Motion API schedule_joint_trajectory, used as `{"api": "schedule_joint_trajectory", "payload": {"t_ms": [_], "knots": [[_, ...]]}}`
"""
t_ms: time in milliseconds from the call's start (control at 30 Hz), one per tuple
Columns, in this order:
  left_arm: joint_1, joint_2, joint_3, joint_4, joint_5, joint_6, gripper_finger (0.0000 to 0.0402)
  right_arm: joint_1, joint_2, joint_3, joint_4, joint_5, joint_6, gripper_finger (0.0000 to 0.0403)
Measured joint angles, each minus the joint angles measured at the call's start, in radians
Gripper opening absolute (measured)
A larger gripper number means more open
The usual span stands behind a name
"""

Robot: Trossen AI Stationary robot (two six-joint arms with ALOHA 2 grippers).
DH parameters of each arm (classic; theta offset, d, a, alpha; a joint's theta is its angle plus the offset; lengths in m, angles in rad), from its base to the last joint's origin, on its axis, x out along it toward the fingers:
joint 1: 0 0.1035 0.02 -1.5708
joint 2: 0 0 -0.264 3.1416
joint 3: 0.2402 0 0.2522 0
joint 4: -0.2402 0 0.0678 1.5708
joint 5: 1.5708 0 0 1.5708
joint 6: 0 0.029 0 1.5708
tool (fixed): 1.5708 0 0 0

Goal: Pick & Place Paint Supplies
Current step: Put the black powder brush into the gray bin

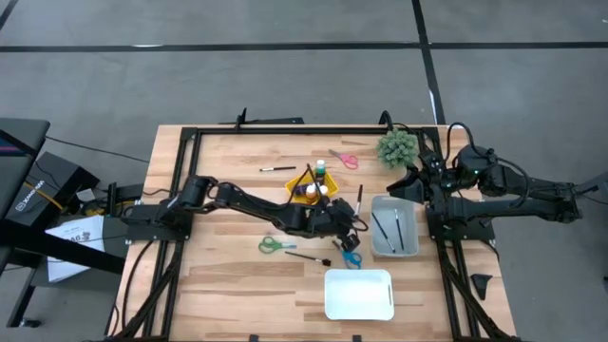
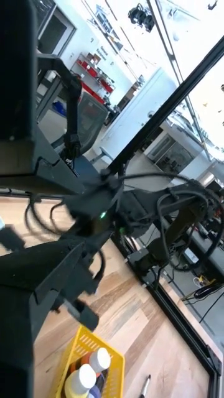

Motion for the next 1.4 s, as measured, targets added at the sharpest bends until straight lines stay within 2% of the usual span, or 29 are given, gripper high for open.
{"api": "schedule_joint_trajectory", "payload": {"t_ms": [133, 267, 367, 533, 667, 1133, 1400], "knots": [[-0.013, -0.047, 0.000, 0.016, 0.020, 0.017, 0.0000, 0.000, 0.000, 0.000, 0.000, 0.000, -0.007, 0.0123], [-0.028, -0.055, 0.000, 0.135, 0.107, 0.106, 0.0000, 0.000, 0.000, 0.000, 0.000, 0.000, -0.018, 0.0123], [-0.039, -0.052, 0.001, 0.213, 0.179, 0.108, 0.0000, 0.000, 0.000, 0.000, 0.002, 0.000, -0.025, 0.0123], [-0.054, -0.038, 0.000, 0.241, 0.196, 0.106, 0.0000, 0.000, -0.001, 0.000, 0.012, -0.001, -0.029, 0.0123], [-0.046, -0.024, 0.001, 0.293, 0.270, 0.107, 0.0000, 0.000, -0.001, 0.000, 0.022, -0.003, -0.043, 0.0123], [0.017, 0.021, 0.001, 0.376, 0.271, 0.104, 0.0000, 0.000, -0.001, 0.000, 0.028, -0.010, -0.046, 0.0123], [0.031, 0.099, 0.043, 0.388, 0.359, 0.101, 0.0000, 0.000, 0.001, 0.000, 0.027, -0.010, -0.059, 0.0123]]}}
